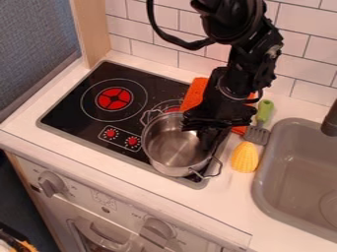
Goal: Move the silver pot to the lower right of the cooker
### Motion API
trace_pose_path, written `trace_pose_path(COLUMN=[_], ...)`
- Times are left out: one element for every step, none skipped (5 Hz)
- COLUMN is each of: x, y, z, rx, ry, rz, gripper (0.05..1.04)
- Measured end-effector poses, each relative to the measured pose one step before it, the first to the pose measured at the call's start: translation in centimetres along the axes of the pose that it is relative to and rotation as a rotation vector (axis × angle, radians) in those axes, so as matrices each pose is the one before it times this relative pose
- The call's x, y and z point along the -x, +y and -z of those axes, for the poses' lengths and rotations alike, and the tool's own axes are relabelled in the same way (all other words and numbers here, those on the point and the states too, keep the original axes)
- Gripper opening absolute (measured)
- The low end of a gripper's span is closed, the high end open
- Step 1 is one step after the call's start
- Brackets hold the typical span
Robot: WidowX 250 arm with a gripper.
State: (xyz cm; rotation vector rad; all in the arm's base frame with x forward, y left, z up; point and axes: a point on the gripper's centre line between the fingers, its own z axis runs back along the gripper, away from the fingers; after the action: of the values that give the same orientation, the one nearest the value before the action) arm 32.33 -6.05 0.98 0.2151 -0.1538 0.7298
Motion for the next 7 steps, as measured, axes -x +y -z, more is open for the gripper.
trace_pose_path(x=[-0.055, -0.193, -1.182, -2.651, -3.216, -2.89, -1.924], y=[0.582, 1.044, 1.085, 1.904, 1.239, 0.809, 1.496], z=[-0.85, -1.09, -1.402, -0.889, -0.069, 0.011, 0.874], rx=[0.0021, -0.009, -0.0211, 0.0026, 0.0347, 0.0433, -0.0285], ry=[-0.0097, -0.0253, -0.0287, -0.0298, -0.012, -0.0197, -0.0252], rz=[0.022, 0.0194, 0.0128, 0.0149, 0.0389, 0.0882, 0.12], gripper=[0.078, 0.078, 0.078, 0.078, 0.078, 0.078, 0.078])
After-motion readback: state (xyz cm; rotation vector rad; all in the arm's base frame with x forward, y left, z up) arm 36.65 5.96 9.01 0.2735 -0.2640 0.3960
